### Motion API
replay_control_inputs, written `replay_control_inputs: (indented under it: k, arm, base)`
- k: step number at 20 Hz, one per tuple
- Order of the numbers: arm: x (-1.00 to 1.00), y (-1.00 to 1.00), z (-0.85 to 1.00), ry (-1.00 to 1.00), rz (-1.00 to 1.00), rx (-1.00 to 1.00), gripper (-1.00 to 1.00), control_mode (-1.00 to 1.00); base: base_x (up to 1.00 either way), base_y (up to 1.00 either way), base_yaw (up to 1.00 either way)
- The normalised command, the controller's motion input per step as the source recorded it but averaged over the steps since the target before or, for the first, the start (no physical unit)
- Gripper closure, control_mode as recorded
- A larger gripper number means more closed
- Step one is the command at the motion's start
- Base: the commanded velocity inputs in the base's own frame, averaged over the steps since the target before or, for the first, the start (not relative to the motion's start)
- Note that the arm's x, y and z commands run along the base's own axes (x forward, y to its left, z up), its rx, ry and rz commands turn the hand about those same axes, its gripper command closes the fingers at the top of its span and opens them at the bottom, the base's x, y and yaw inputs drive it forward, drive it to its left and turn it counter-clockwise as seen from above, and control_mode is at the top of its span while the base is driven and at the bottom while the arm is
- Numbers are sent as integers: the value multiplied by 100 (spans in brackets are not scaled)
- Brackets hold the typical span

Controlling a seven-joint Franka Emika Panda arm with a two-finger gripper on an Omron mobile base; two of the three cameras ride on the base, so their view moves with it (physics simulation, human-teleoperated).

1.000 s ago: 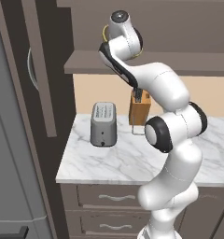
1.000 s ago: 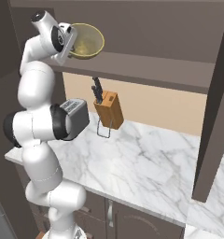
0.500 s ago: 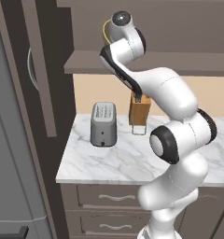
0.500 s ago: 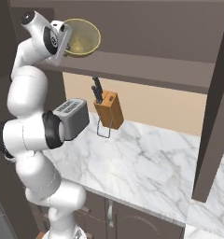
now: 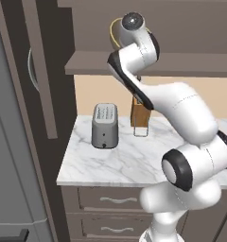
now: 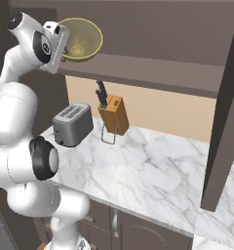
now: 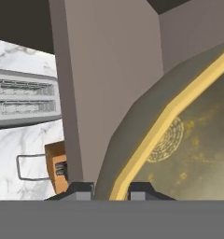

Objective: Move the bowls from the cabinet to the plates on the dining table.

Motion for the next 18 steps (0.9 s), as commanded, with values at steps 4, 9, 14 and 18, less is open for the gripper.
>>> replay_control_inputs:
  k: [4,9,14,18]
  arm:
    - [-76,-23,19,2,0,-6,100,-100]
    - [-79,-22,10,1,0,-8,100,-100]
    - [-84,-31,4,0,0,-7,100,-100]
    - [-78,-36,0,0,0,-6,100,-100]
  base:
    - [0,0,0]
    - [0,0,0]
    - [0,0,0]
    - [0,0,0]
